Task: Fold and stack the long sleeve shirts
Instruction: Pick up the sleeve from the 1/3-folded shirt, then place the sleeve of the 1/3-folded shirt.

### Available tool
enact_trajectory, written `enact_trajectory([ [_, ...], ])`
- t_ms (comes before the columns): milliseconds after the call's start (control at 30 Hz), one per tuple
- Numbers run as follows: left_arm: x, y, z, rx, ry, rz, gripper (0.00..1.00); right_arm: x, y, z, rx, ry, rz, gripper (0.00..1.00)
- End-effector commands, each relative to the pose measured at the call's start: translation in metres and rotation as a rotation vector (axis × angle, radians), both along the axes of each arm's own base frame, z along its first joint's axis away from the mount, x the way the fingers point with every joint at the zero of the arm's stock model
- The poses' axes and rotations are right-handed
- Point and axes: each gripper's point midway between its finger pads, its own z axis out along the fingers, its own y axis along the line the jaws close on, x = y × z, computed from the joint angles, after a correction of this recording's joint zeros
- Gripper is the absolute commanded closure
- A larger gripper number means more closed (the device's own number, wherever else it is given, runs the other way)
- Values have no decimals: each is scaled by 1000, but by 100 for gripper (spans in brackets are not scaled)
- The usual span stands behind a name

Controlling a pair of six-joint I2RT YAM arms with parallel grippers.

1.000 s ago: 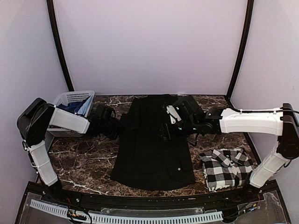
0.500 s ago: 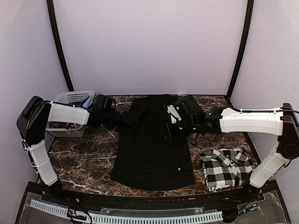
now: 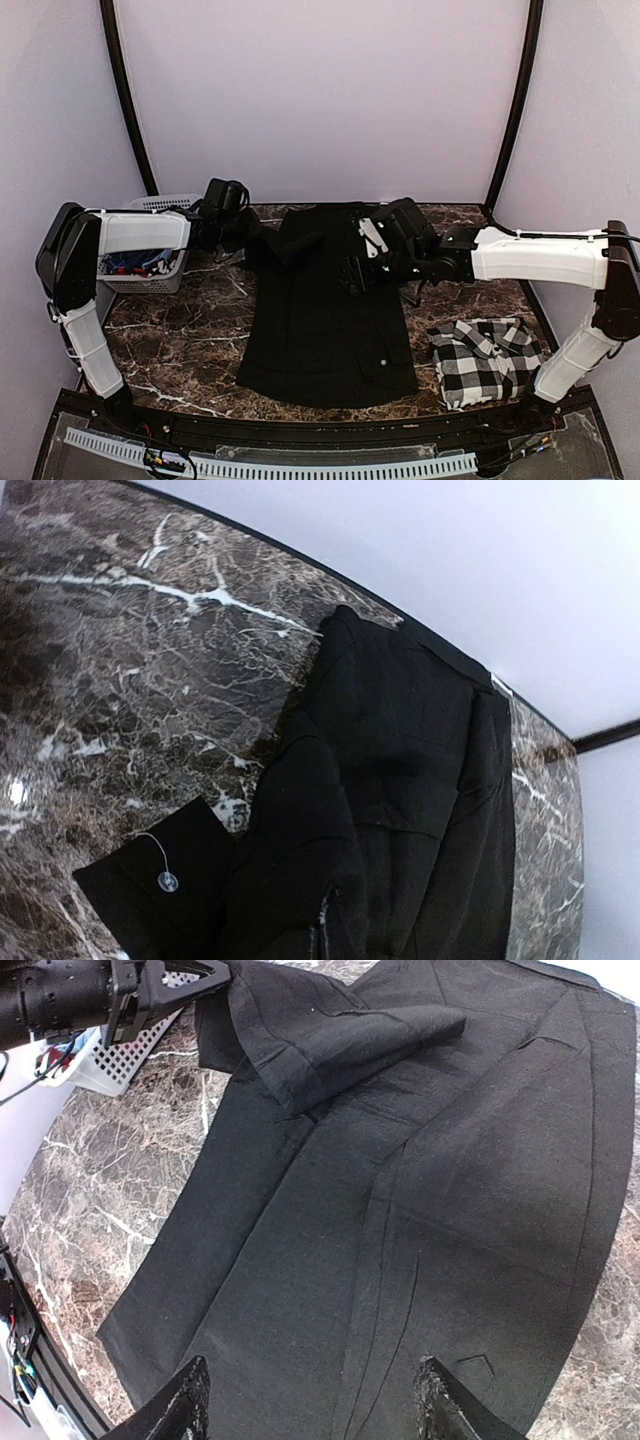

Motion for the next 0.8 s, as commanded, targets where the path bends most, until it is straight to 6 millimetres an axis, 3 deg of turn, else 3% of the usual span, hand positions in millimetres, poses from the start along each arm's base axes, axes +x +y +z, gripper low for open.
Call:
enact_trajectory([
  [0, 6, -23, 46, 95, -161, -190, 100, 12, 0, 13, 20, -25, -40, 33],
  [200, -18, -75, 59, 107, -235, -517, 100, 21, -2, 21, 20, -51, -81, 34],
  [367, -51, -103, 32, 226, -171, -715, 100, 26, -3, 25, 28, -61, -111, 33],
  [533, -96, -125, -3, 192, -42, -910, 100, 26, -7, 25, 43, -54, -143, 34],
  [633, -113, -119, -27, 196, 60, -923, 84, 24, -10, 21, 42, -47, -151, 33],
  [667, -114, -117, -28, 193, 73, -903, 80, 24, -10, 21, 42, -46, -151, 33],
  [700, -115, -114, -27, 193, 77, -891, 69, 24, -10, 20, 42, -43, -154, 33],
  [767, -114, -108, -16, 187, 72, -842, 60, 23, -10, 20, 43, -42, -154, 33],
])
